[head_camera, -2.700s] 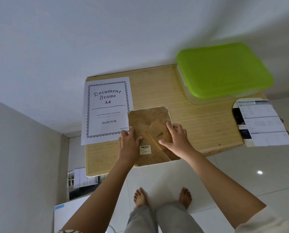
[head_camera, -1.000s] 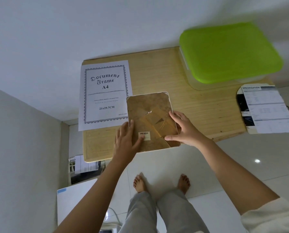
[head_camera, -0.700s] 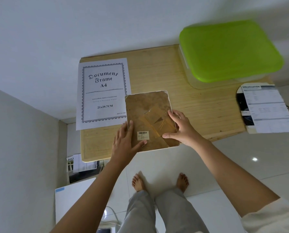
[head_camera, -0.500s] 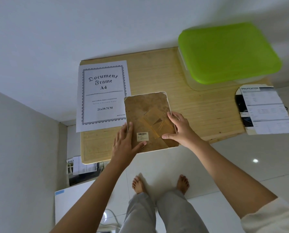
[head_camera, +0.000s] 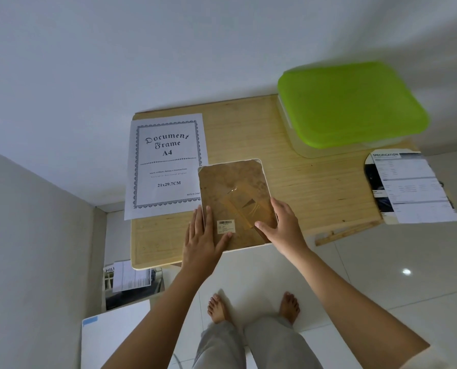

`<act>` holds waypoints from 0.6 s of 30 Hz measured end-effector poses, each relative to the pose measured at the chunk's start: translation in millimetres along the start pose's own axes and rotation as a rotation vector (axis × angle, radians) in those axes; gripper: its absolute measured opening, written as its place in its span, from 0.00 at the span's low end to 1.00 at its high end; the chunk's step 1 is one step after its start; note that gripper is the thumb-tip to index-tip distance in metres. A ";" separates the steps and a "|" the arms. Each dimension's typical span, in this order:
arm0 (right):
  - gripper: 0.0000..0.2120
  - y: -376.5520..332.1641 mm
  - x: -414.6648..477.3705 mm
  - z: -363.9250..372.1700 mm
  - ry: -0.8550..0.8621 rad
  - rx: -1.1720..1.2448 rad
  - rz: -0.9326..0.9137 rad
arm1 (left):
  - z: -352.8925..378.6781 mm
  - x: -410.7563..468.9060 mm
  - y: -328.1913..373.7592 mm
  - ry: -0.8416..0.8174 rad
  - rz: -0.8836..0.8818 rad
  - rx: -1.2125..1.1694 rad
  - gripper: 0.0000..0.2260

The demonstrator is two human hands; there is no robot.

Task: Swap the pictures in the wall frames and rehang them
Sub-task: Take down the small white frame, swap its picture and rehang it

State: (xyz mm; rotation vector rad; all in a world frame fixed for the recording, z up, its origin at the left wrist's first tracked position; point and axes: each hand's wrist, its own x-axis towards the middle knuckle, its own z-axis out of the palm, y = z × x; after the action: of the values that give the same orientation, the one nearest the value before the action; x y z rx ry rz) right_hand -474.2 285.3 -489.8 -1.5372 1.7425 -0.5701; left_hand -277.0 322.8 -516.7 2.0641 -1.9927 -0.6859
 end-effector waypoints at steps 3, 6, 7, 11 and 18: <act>0.35 -2.9 4.6 0.4 0.032 0.096 0.076 | 1.4 0.1 -0.1 0.012 -0.004 0.010 0.40; 0.36 0.8 9.3 -2.1 0.040 0.207 0.110 | 1.6 0.4 -2.1 0.009 0.005 0.013 0.40; 0.35 2.5 10.1 -3.3 0.041 0.221 0.110 | 1.7 0.4 -3.0 0.007 0.010 0.015 0.40; 0.31 2.9 7.8 -10.3 0.031 0.197 0.086 | 2.4 0.5 -5.5 0.006 0.022 0.021 0.37; 0.30 -7.5 -4.3 -7.9 -0.006 0.327 0.042 | -0.9 -0.3 -4.6 0.007 0.025 -0.009 0.40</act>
State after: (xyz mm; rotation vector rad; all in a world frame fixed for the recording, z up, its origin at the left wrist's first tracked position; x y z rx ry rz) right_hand -475.2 287.1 -478.2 -1.2695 1.5820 -0.7847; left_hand -272.4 323.2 -517.9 2.0307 -2.0042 -0.6802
